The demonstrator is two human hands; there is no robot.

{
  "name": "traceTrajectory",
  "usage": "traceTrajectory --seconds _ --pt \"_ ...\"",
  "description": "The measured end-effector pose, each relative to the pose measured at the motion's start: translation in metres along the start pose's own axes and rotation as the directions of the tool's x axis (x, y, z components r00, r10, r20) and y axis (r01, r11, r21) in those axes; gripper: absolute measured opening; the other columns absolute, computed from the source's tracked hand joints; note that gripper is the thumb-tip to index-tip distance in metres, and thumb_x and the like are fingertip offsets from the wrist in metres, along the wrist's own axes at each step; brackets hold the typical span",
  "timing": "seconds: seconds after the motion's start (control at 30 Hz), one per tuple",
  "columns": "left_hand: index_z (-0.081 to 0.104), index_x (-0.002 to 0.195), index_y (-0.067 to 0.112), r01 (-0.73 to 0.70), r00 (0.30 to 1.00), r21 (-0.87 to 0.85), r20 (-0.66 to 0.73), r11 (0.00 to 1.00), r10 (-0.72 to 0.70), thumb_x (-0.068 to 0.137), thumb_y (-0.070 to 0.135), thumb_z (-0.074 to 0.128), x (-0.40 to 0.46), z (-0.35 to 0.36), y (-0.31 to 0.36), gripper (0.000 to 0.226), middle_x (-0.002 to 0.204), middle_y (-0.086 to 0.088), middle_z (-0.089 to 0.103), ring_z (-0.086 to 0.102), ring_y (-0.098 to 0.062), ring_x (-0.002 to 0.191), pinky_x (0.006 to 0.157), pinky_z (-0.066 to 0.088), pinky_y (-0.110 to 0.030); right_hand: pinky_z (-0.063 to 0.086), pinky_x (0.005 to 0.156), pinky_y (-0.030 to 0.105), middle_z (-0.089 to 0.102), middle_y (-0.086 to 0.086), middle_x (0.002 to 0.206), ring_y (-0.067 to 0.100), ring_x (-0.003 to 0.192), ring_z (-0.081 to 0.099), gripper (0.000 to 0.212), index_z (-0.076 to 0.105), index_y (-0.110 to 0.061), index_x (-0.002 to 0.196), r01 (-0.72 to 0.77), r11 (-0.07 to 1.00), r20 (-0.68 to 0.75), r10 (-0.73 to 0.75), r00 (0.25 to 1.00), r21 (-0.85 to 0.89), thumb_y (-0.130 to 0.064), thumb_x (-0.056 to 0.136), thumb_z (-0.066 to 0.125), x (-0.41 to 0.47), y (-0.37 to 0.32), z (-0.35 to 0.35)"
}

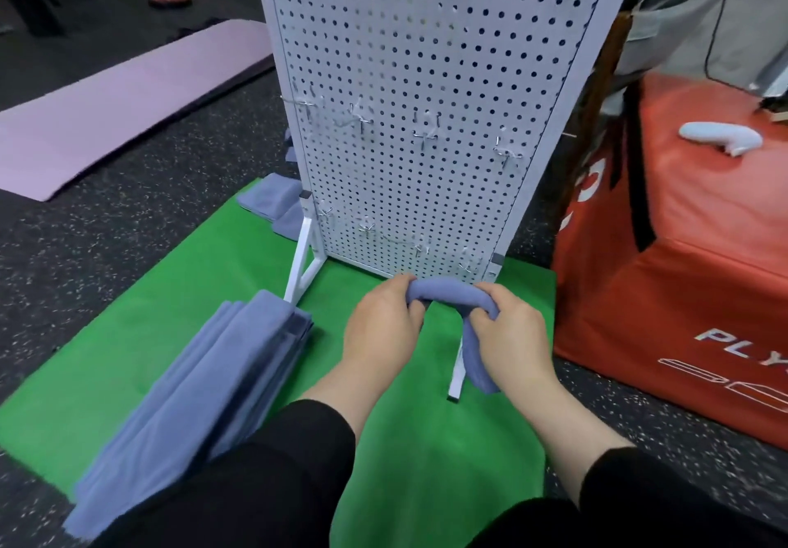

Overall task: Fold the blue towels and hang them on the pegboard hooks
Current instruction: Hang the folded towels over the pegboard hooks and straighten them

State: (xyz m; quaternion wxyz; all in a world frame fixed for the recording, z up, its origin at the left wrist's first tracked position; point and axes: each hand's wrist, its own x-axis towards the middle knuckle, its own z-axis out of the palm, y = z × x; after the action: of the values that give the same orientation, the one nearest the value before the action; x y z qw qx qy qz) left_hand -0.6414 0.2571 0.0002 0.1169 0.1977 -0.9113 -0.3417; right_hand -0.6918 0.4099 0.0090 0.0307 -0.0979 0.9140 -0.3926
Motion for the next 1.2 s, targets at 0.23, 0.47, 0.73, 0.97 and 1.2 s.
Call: traceTrajectory --seconds 0.23,0.47,0.73,0.97,1.2 --pt "0.062 0.113 0.015 0.034 0.999 -0.061 0.008 0.998 -0.034 0.097 0.023 0.054 0.065 0.037 -0.022 0.020 0.100 -0.009 0.069 0.063 -0.033 0.090 0.066 0.047 -0.038 0.046 0.105 0.041 0.066 0.009 0.130 0.030 0.121 0.059 0.044 0.061 -0.017 0.138 -0.080 0.996 -0.107 0.084 0.991 0.035 -0.008 0.095 0.053 0.054 0.007 0.033" --pt "0.067 0.115 0.017 -0.006 1.000 -0.215 0.018 0.977 0.010 0.095 0.012 0.053 0.089 0.065 -0.044 0.025 0.094 -0.005 0.070 0.057 -0.024 0.081 0.068 0.043 -0.034 0.045 0.108 0.044 0.064 0.009 0.133 0.028 0.122 0.059 0.045 0.059 -0.019 0.139 -0.105 0.993 -0.168 0.113 0.979 0.056 -0.008 0.097 0.052 0.070 0.031 0.056" --pt "0.069 0.129 0.027 0.087 0.975 -0.319 0.219 0.944 -0.016 0.094 0.009 0.056 0.095 0.104 -0.072 0.041 0.104 -0.007 0.076 0.067 -0.027 0.095 0.080 0.051 -0.031 0.036 0.101 0.020 0.061 0.005 0.137 0.025 0.123 0.055 0.049 0.055 -0.012 0.143 -0.098 0.994 -0.103 0.093 0.990 -0.042 -0.003 0.095 0.057 0.062 0.062 0.090" --pt "0.048 0.148 0.037 0.164 0.932 -0.422 0.361 0.892 -0.001 0.087 0.006 0.069 0.073 0.130 -0.091 0.072 0.129 0.005 0.069 0.064 -0.012 0.112 0.094 0.052 -0.027 0.050 0.086 0.035 0.068 0.000 0.119 0.024 0.100 0.061 0.053 0.050 -0.032 0.145 -0.201 0.980 -0.076 0.200 0.977 -0.001 -0.019 0.095 0.062 0.058 0.068 0.107" --pt "0.067 0.102 0.016 0.092 0.968 -0.280 0.250 0.956 -0.020 0.077 -0.001 0.065 0.072 0.136 -0.095 0.030 0.090 -0.004 0.070 0.057 -0.029 0.082 0.069 0.044 -0.035 0.041 0.075 0.027 0.065 -0.004 0.103 0.021 0.091 0.059 0.039 0.059 -0.027 0.129 -0.251 0.967 -0.053 0.253 0.966 0.045 -0.012 0.093 0.063 0.051 0.074 0.124"
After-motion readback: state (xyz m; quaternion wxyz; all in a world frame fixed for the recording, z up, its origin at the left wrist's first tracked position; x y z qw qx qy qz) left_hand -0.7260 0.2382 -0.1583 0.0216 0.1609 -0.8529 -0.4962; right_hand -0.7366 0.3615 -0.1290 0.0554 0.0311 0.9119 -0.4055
